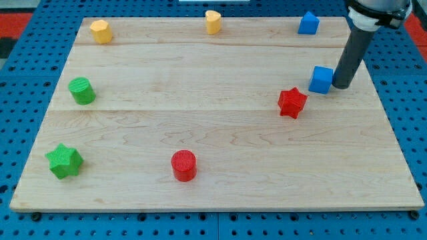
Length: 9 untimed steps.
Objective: Slightly move red star towards the blue cube
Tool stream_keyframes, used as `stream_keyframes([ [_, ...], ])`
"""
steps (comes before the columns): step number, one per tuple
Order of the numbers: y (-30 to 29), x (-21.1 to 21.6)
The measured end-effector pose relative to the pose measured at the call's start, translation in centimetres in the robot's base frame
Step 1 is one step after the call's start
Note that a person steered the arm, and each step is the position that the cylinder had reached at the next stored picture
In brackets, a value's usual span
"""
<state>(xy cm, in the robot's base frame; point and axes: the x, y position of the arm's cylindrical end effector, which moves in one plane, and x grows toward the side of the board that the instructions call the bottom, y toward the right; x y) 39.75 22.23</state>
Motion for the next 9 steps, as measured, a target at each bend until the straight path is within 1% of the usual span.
stream_keyframes([
  [1, 4.6, 4.3],
  [2, 0.9, 9.9],
  [3, -5.0, 10.0],
  [4, -7.0, 7.7],
  [5, -7.0, 6.1],
  [6, -7.1, 6.1],
  [7, -7.2, 9.0],
  [8, -12.1, 10.2],
  [9, -15.0, 7.0],
])
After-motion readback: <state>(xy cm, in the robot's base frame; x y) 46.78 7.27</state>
